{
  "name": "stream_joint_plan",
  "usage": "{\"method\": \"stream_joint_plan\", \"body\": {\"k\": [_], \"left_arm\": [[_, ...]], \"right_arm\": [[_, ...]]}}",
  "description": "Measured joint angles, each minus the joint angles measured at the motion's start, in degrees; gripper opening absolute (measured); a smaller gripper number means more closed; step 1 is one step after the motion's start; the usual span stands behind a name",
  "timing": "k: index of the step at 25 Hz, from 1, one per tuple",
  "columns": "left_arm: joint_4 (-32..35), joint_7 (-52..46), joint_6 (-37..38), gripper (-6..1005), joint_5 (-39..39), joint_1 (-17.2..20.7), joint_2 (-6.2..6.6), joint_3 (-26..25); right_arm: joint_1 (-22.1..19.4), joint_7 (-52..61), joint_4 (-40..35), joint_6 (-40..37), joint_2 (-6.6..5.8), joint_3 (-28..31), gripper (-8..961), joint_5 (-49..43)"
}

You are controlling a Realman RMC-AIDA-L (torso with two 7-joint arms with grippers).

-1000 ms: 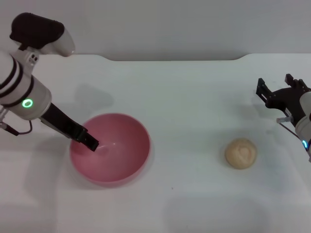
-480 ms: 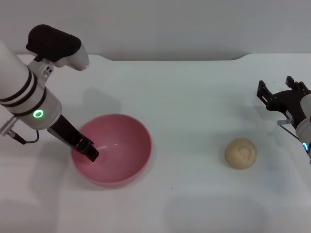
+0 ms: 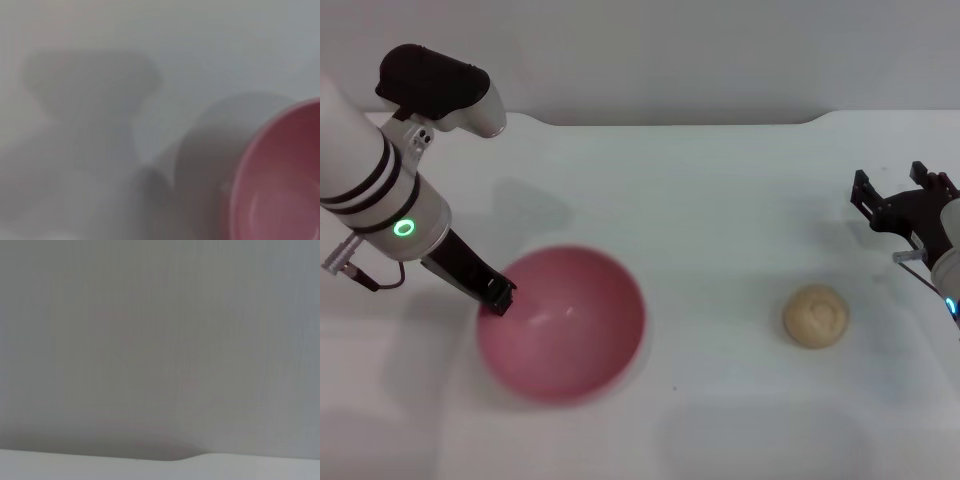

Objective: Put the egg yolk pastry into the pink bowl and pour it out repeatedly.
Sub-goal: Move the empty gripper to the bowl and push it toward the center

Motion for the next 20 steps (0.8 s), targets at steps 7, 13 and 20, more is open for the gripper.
{"method": "stream_joint_plan", "body": {"k": [7, 13, 20], "left_arm": [[-0.1, -0.01, -0.03, 69, -0.05, -0.11, 0.04, -0.01], [0.23, -0.07, 0.12, -1, -0.05, 0.12, 0.07, -0.1], [0.81, -0.07, 0.02, -2, -0.04, -0.56, 0.15, -0.86]], "right_arm": [[-0.35, 0.0, 0.13, -0.28, 0.02, -0.09, 736, 0.0], [-0.16, 0.33, 1.42, -0.41, 0.02, -0.04, 736, 0.0], [5.81, 10.46, 5.23, 4.55, -2.52, 0.41, 736, -0.41]]}}
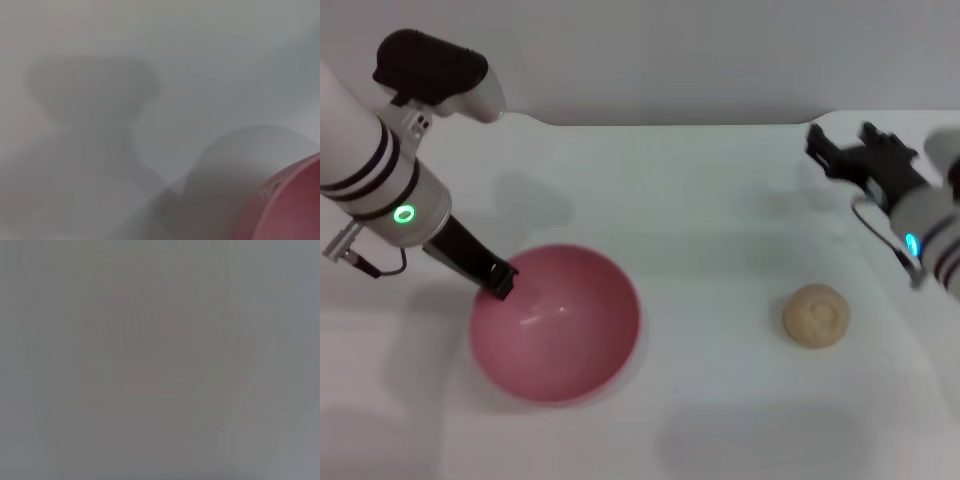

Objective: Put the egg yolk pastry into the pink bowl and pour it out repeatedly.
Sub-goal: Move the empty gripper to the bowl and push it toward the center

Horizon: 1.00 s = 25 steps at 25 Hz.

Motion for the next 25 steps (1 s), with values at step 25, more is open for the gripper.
{"method": "stream_joint_plan", "body": {"k": [25], "left_arm": [[1.01, -0.48, 0.99, -1, -1.65, -3.59, -0.01, -3.32]], "right_arm": [[7.0, 2.01, 44.35, 84.96, -18.03, 33.55, 735, -16.18]]}}
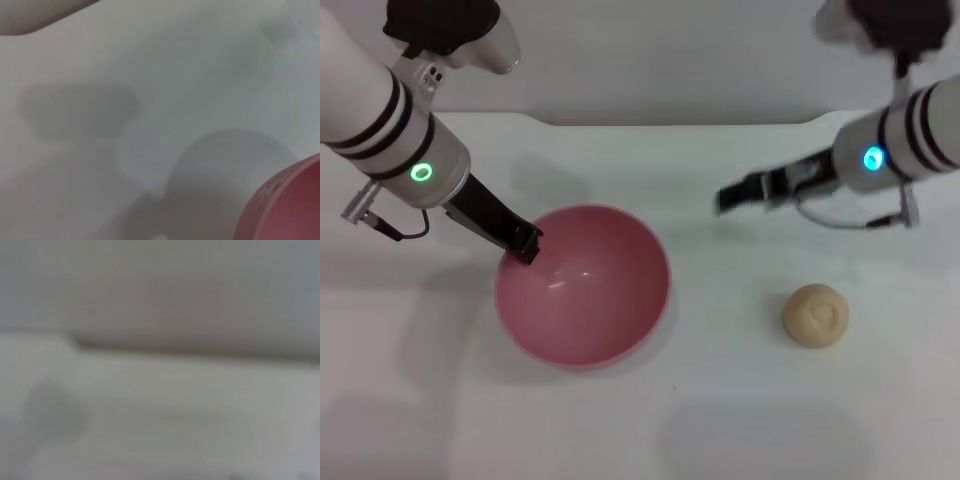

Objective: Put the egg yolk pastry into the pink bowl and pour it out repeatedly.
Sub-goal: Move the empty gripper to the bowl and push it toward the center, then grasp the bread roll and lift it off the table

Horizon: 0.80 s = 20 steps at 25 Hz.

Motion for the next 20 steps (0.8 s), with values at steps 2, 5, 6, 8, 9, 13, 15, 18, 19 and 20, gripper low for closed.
{"method": "stream_joint_plan", "body": {"k": [2, 5, 6, 8, 9, 13, 15, 18, 19, 20], "left_arm": [[0.18, -0.45, -0.24, 0, 0.38, 0.0, 0.02, 0.78], [0.4, -0.64, -0.62, 0, 0.84, -0.16, 0.08, 1.5], [0.41, -0.67, -0.71, 0, 0.86, -0.24, 0.11, 1.44], [0.42, -0.74, -0.74, 0, 0.86, -0.4, 0.13, 1.28], [0.43, -0.8, -0.7, 0, 0.87, -0.48, 0.15, 1.17], [0.44, -1.94, -0.67, 0, 3.07, -0.9, 0.16, 1.62], [0.44, -2.34, -0.67, 0, 3.86, -1.03, 0.1, 1.9], [0.82, -3.13, -0.74, 0, 5.05, -1.15, 0.07, 2.23], [0.98, -3.27, -0.88, 0, 5.3, -1.16, 0.06, 2.38], [1.1, -3.33, -1.03, 0, 5.4, -1.16, 0.04, 2.57]], "right_arm": [[-3.2, -15.85, -1.07, 11.18, 6.14, 16.18, 735, 2.74], [-5.92, -35.02, -0.12, 23.22, 13.06, 36.66, 736, -0.72], [-6.09, -38.45, 0.47, 25.18, 13.98, 41.48, 736, -4.31], [-5.93, -41.99, 1.07, 28.6, 14.54, 47.08, 736, -8.89], [-5.68, -42.03, 1.33, 30.43, 14.52, 47.78, 736, -10.06], [-4.93, -39.7, 3.48, 36.34, 14.4, 47.55, 736, -15.46], [-4.53, -38.69, 4.21, 38.79, 14.42, 47.3, 736, -17.78], [-4.29, -37.94, 4.39, 41.93, 14.47, 46.49, 736, -19.15], [-4.32, -37.7, 4.41, 42.89, 14.49, 46.14, 736, -19.76], [-4.39, -37.47, 4.43, 43.42, 14.49, 45.81, 736, -20.29]]}}
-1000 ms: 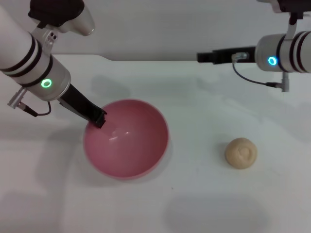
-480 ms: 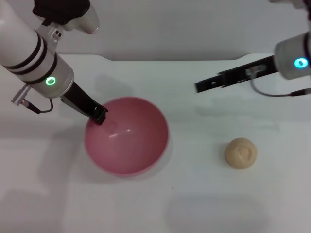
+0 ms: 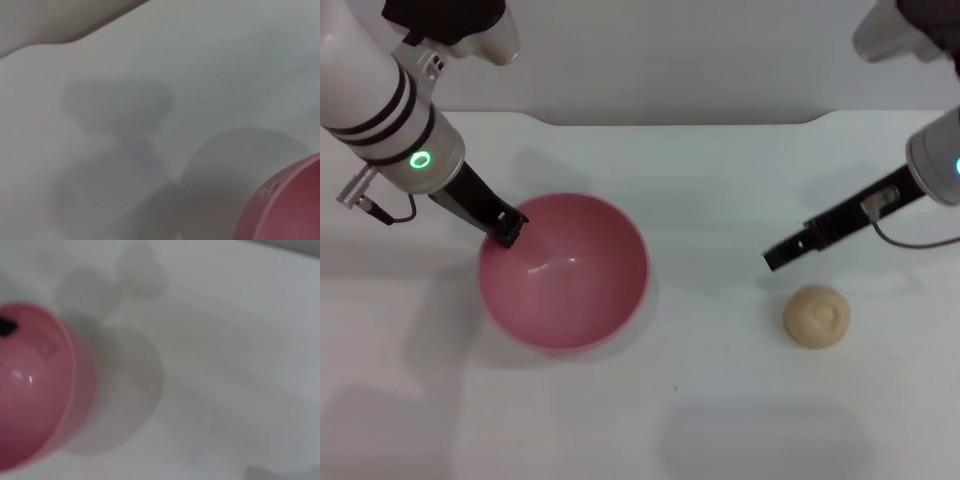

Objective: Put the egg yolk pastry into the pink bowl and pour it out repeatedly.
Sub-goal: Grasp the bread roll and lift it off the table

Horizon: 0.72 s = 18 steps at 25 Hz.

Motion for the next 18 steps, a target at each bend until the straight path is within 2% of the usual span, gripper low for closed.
{"method": "stream_joint_plan", "body": {"k": [6, 12, 18], "left_arm": [[0.76, 0.38, -2.18, -1, -0.86, 0.33, -0.26, 4.15], [1.65, 0.18, -4.21, -1, -1.75, 0.97, -0.38, 4.15], [4.42, -1.22, -7.64, -1, -8.4, 2.8, -0.37, 4.17]], "right_arm": [[-0.93, 0.36, -0.09, 1.81, 0.37, -1.83, 710, -3.12], [-1.86, 0.17, -0.48, 1.35, 0.51, -4.01, 673, -4.29], [-2.13, 0.54, -0.76, 0.93, 1.32, -4.65, 636, -7.68]]}}
